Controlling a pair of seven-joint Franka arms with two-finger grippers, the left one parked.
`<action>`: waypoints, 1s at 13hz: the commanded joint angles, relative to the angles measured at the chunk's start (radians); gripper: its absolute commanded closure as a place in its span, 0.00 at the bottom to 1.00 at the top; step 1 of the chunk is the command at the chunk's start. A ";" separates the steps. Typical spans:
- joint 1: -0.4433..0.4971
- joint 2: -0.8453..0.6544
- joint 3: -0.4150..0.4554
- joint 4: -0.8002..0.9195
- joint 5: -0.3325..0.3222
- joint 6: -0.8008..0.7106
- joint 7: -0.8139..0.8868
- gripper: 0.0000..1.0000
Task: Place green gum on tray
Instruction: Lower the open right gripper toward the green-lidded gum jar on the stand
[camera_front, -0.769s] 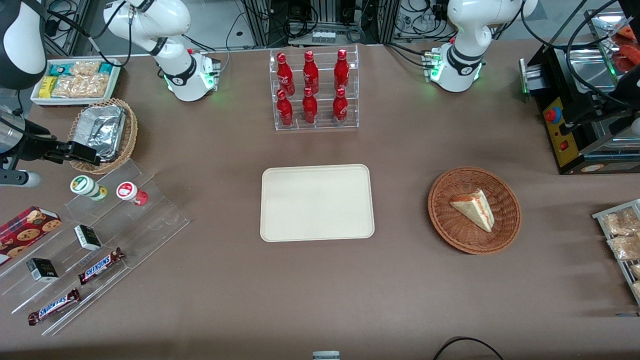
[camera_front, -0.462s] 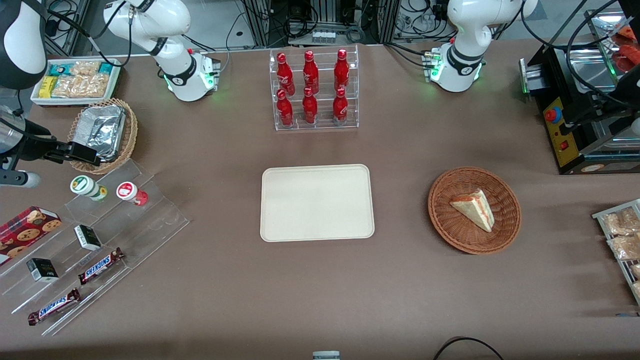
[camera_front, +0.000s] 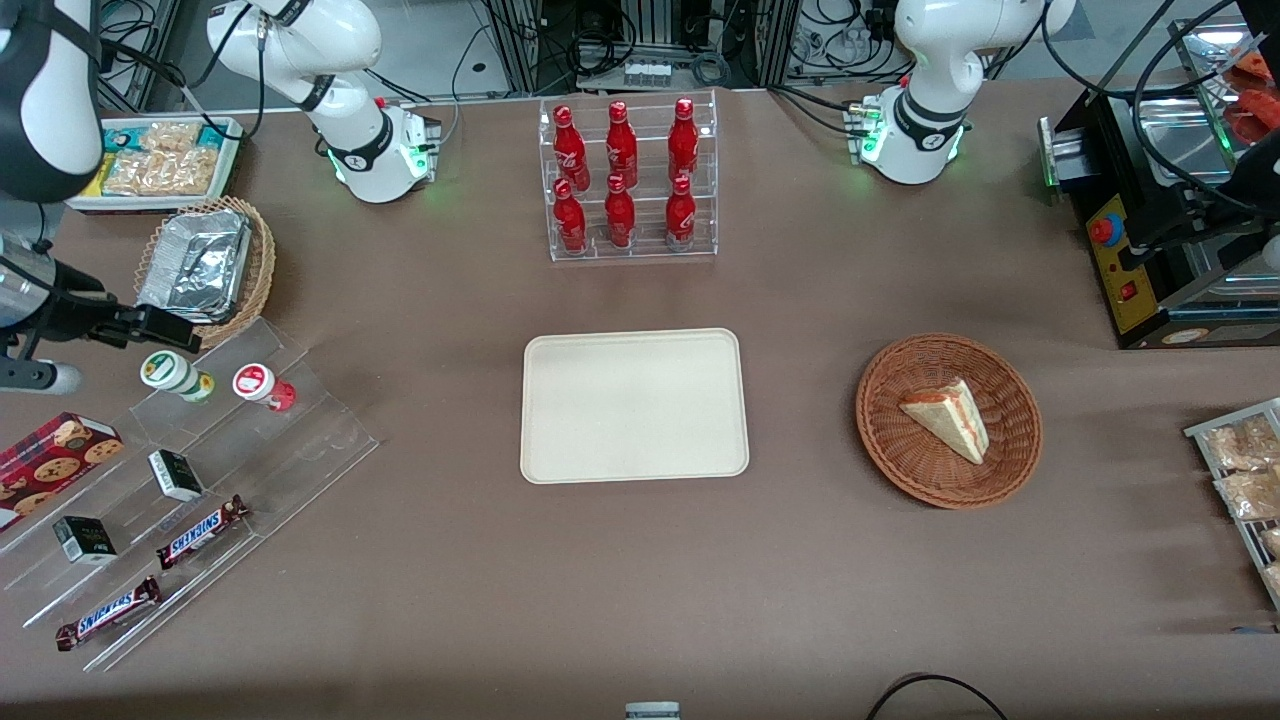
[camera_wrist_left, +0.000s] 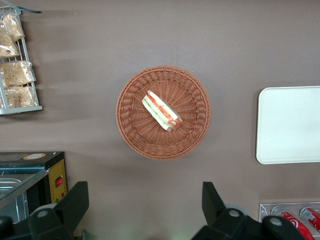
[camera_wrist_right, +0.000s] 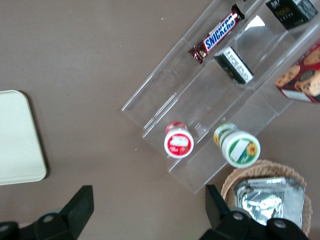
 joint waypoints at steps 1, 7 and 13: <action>-0.039 -0.091 -0.011 -0.200 -0.003 0.178 -0.160 0.01; -0.040 -0.187 -0.104 -0.460 -0.011 0.474 -0.523 0.01; -0.040 -0.150 -0.174 -0.522 -0.011 0.605 -0.754 0.01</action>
